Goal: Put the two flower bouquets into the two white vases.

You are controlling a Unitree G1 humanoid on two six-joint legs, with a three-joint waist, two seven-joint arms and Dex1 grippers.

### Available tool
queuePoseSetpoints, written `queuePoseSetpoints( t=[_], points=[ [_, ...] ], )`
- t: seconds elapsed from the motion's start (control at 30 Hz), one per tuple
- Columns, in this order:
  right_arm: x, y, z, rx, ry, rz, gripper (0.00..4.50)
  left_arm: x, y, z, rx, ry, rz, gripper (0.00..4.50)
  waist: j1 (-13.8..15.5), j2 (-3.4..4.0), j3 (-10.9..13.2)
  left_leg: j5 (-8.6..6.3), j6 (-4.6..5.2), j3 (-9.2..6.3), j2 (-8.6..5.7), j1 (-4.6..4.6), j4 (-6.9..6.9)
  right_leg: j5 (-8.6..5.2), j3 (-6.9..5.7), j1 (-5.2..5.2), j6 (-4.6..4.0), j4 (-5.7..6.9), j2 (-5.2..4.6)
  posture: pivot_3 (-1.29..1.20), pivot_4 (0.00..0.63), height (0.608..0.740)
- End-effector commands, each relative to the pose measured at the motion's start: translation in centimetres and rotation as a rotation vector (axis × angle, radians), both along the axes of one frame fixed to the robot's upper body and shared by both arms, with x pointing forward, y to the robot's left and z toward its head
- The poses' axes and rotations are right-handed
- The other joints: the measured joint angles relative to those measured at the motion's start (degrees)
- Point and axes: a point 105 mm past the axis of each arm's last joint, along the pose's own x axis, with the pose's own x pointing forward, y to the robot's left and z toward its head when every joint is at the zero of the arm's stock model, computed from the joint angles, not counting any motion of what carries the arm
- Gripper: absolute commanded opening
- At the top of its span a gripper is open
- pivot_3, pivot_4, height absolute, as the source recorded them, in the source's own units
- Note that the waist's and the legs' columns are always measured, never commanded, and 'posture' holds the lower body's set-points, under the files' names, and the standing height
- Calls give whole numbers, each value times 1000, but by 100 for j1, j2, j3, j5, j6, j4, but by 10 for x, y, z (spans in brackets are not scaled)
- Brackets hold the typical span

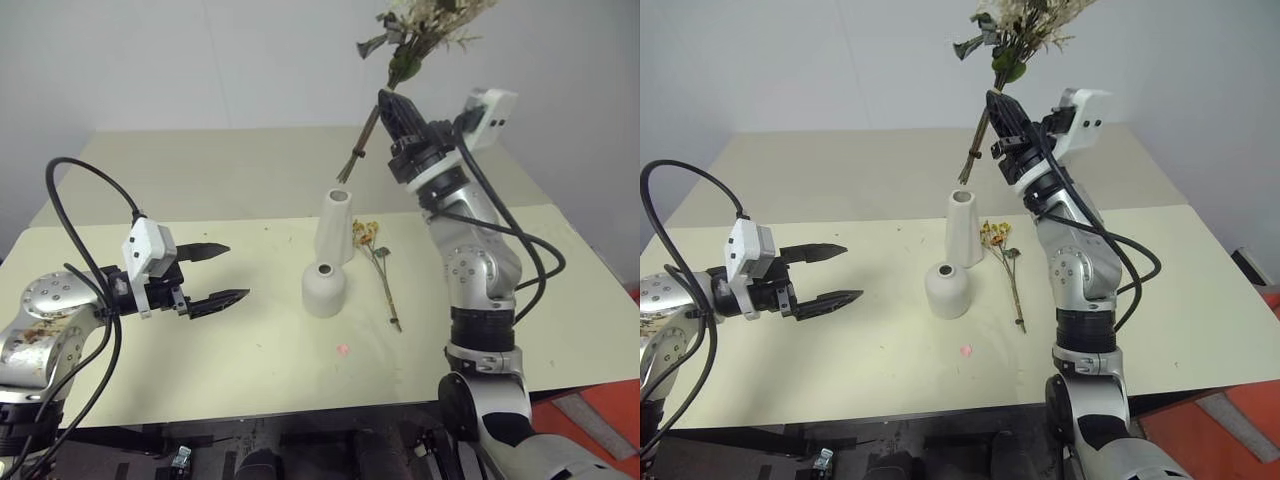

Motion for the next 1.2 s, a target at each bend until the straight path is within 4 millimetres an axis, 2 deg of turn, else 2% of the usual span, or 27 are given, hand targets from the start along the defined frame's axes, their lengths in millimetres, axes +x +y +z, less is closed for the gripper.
queuePoseSetpoints(
  t=[0.03,0.4,0.8,1.2],
  points=[
    [-2,-1,5,0,-37,-15,171,-2,-1,8,-5,-41,-8,4500,-3,0,0,0,0,0,0,0,0,0,0,0,0,0,0,0,150,740],
    [9,-1,-12,-40,4,-49,171,-3,1,9,-3,-46,3,4500,-5,0,0,0,0,0,0,0,0,0,0,0,0,0,0,0,150,740],
    [10,14,-18,-121,-7,-10,171,-4,2,8,-9,-52,15,4500,-2,0,0,0,0,0,0,0,0,0,0,0,0,-1,0,0,150,740],
    [13,30,-38,-219,19,17,171,-5,3,7,-16,-56,31,4500,-8,0,0,0,0,0,0,0,0,0,0,0,0,-1,0,0,150,740]
  ],
)
